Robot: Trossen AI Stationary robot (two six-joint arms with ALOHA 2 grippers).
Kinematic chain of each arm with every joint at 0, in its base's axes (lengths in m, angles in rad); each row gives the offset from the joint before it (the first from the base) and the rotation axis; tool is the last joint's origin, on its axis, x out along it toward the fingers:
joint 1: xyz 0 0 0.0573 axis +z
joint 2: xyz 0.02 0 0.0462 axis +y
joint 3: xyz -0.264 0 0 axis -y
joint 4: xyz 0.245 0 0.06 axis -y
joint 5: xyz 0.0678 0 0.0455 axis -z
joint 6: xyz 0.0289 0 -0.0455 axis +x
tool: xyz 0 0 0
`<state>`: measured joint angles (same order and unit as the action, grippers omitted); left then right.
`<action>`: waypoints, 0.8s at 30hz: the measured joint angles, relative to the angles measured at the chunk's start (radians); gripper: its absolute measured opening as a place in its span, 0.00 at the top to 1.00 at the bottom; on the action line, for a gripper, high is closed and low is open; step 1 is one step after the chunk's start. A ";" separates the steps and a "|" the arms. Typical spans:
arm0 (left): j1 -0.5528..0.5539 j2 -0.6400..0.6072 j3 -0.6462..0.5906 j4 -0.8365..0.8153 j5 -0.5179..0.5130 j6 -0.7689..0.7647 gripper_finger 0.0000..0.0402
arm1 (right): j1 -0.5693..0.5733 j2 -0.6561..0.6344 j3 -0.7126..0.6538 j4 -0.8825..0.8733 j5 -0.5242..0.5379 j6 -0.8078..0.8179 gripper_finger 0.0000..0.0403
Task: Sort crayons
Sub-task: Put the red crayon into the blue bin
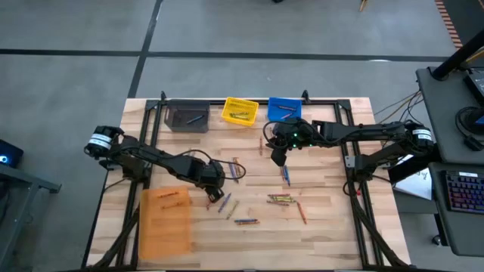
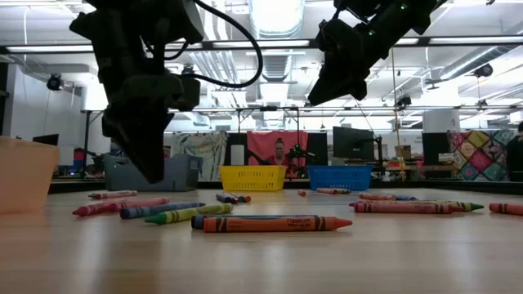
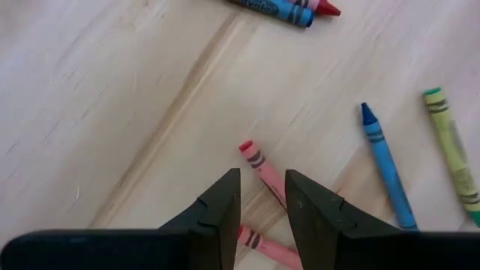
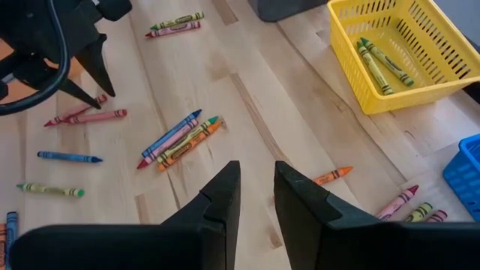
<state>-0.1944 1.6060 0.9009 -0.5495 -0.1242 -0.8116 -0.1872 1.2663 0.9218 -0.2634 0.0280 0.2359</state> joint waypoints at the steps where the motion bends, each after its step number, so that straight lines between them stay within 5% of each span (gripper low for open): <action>1: 0.000 0.001 0.000 0.000 0.000 0.000 0.78 | 0.000 0.000 0.000 0.000 0.000 0.000 0.83; 9: 0.000 -0.004 0.000 -0.039 0.001 0.030 0.78 | 0.075 0.000 -0.033 0.014 -0.144 -0.131 0.84; 24: -0.003 -0.021 0.066 -0.023 -0.051 0.238 0.78 | 0.208 0.015 -0.141 0.255 -0.133 -0.131 0.91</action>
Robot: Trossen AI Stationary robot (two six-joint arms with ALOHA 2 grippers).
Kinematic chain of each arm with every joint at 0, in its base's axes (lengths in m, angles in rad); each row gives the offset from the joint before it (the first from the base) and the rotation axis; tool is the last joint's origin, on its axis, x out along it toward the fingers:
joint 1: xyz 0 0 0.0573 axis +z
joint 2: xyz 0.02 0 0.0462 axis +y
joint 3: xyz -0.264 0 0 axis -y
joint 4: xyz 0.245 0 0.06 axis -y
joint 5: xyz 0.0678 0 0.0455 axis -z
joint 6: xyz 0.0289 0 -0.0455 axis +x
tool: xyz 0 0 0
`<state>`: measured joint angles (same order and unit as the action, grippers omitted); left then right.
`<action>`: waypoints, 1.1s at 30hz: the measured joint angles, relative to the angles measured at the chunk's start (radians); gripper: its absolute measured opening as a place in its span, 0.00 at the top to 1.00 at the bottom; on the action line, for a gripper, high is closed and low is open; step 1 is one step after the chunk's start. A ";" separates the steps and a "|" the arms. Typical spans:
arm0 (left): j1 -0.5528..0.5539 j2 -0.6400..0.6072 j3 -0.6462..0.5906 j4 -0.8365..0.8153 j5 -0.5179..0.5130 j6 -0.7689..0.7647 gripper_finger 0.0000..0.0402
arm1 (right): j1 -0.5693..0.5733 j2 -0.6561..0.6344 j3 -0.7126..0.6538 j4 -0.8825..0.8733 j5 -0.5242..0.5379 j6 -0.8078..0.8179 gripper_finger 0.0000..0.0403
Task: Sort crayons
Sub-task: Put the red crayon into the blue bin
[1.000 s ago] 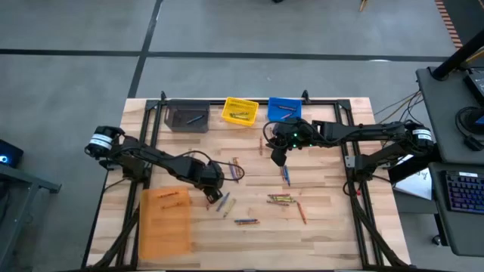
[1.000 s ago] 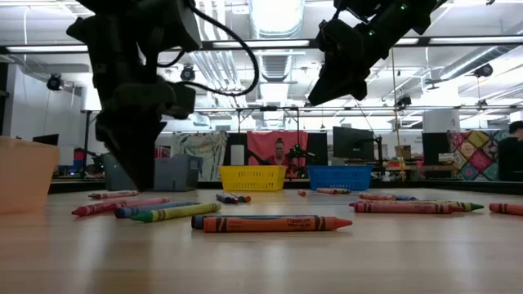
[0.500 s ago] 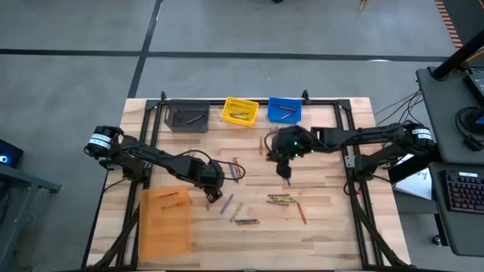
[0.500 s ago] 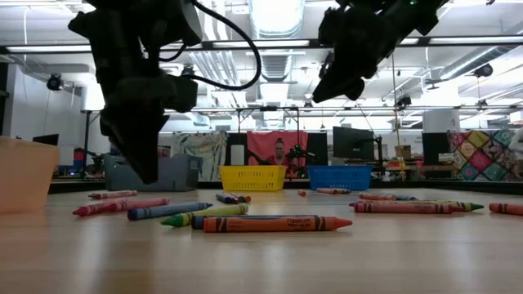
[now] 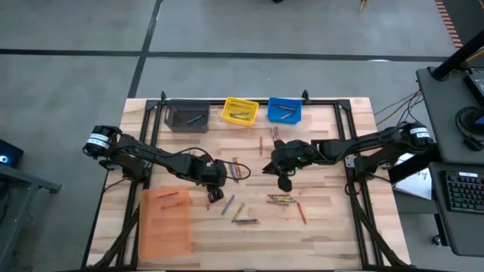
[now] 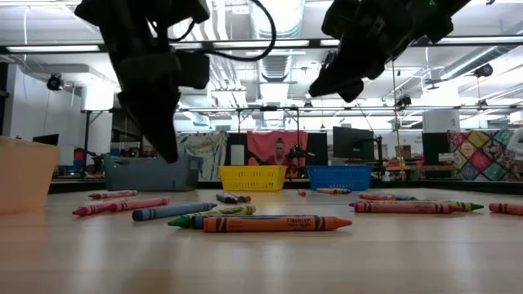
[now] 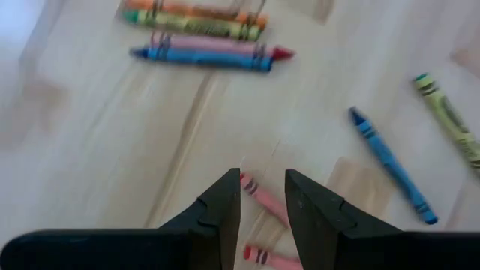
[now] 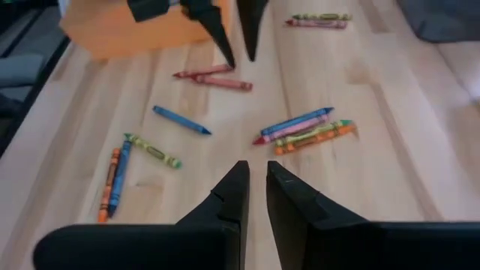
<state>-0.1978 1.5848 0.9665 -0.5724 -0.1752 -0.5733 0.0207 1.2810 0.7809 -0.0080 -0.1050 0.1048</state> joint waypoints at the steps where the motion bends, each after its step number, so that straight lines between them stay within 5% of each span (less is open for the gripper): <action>1: -0.001 0.000 0.000 0.022 0.000 0.023 0.78 | 0.002 0.003 -0.001 0.001 0.000 -0.004 0.92; 6: -0.009 0.014 -0.018 0.148 0.037 0.082 0.78 | 0.000 0.043 -0.001 0.048 0.003 -0.011 0.92; 15: -0.010 0.032 -0.030 0.014 -0.028 -0.177 0.75 | 0.001 0.083 -0.001 0.056 0.002 0.007 0.92; 33: -0.010 0.106 -0.040 0.054 -0.015 -0.241 0.72 | -0.001 0.079 -0.001 0.059 0.002 -0.002 0.92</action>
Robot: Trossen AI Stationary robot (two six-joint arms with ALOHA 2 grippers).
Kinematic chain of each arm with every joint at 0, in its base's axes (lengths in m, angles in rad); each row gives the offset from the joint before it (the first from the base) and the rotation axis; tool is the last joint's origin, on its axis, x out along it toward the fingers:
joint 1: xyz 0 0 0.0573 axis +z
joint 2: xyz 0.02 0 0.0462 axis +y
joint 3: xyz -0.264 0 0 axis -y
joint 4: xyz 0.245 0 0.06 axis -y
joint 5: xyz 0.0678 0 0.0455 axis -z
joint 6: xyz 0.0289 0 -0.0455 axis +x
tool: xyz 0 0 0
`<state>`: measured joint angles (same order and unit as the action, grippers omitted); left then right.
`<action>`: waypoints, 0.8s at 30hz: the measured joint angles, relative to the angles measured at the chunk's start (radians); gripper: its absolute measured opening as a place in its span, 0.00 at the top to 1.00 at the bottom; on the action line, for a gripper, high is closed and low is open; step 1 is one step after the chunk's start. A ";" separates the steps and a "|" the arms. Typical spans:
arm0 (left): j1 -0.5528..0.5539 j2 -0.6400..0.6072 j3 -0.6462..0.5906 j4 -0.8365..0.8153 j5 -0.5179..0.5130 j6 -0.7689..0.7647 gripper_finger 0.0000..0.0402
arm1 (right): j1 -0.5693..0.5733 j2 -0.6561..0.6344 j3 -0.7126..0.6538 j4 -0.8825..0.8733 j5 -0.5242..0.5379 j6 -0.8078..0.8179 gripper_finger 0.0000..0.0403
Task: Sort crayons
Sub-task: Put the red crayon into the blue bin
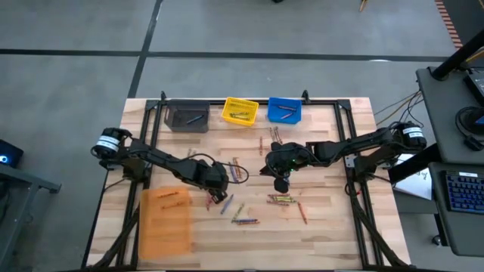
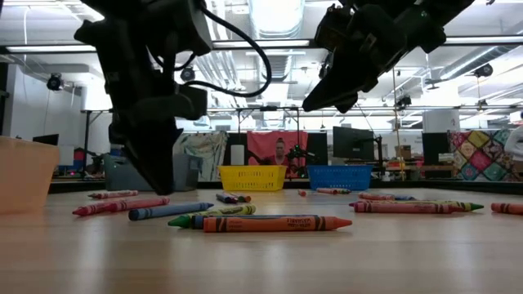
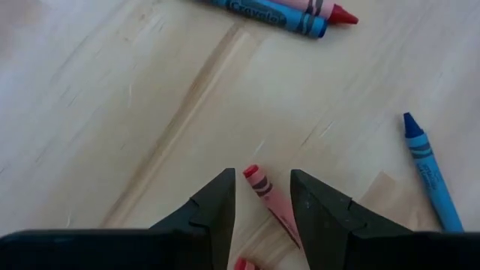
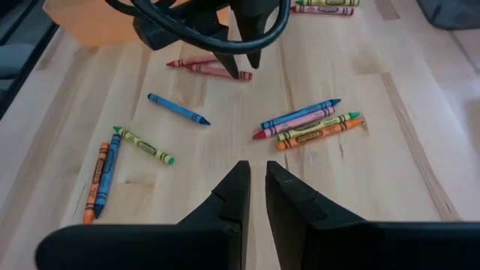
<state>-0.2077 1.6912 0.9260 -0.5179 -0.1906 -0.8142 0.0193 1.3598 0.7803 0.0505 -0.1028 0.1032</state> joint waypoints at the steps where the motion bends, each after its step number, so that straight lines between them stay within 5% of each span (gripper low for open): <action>1: 0.000 0.002 0.000 0.002 0.000 -0.005 0.72 | 0.000 0.000 0.000 0.000 0.000 0.000 0.92; 24: -0.002 0.043 -0.011 0.018 -0.006 -0.044 0.76 | 0.000 0.000 0.000 0.000 0.011 -0.003 0.92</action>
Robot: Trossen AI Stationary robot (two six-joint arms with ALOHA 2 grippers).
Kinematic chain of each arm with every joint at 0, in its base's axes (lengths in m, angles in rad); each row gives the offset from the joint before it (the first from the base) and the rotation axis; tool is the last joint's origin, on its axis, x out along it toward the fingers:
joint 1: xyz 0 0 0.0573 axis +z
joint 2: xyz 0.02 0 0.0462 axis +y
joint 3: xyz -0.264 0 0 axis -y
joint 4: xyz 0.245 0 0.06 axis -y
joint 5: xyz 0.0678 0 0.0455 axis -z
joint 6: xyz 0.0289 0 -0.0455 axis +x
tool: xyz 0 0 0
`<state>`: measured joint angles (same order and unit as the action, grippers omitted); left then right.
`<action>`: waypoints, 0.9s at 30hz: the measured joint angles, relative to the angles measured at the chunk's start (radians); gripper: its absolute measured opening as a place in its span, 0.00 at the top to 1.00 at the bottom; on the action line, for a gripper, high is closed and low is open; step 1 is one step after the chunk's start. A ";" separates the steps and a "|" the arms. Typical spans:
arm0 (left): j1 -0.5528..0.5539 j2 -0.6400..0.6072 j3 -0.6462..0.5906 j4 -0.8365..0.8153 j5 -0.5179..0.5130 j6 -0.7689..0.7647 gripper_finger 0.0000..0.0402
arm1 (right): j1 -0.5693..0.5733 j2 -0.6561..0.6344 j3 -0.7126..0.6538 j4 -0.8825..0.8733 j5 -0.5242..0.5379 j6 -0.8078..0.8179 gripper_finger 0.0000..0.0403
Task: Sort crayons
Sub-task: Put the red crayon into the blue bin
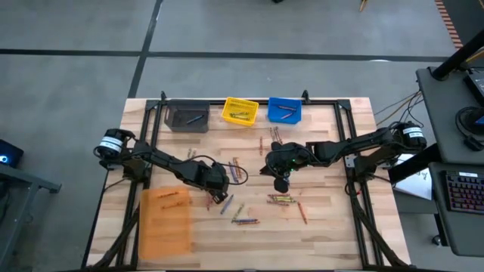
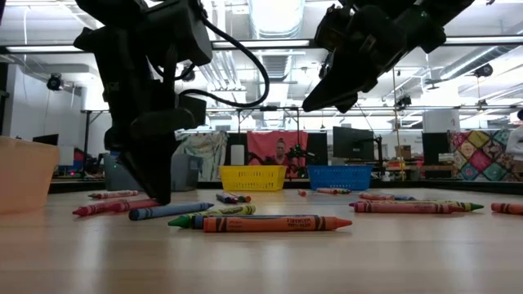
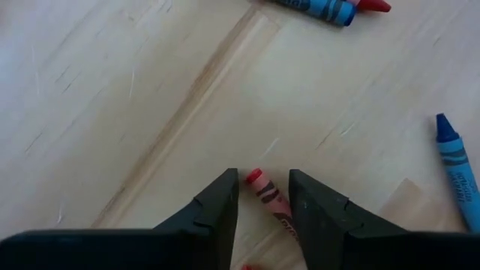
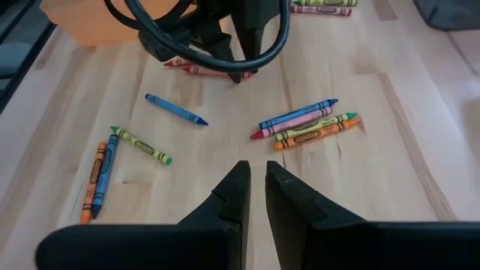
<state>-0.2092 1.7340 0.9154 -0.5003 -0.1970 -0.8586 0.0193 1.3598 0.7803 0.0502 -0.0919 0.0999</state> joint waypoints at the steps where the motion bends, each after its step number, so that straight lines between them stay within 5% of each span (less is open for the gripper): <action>1: 0.000 0.000 0.000 0.000 0.000 0.003 0.78 | 0.000 0.000 0.000 0.000 0.010 0.000 0.92; 8: 0.000 0.001 0.000 0.007 -0.002 0.031 0.98 | 0.000 0.000 0.000 0.000 0.016 -0.008 0.92; 19: 0.006 -0.050 0.004 0.029 -0.027 0.113 1.00 | 0.000 0.000 0.000 0.000 0.016 -0.007 0.92; 27: 0.015 -0.189 0.005 0.029 -0.164 0.262 1.00 | 0.000 0.000 0.000 0.001 0.016 -0.012 0.92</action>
<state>-0.1944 1.5453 0.9203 -0.4711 -0.3609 -0.5964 0.0193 1.3598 0.7803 0.0515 -0.0757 0.0883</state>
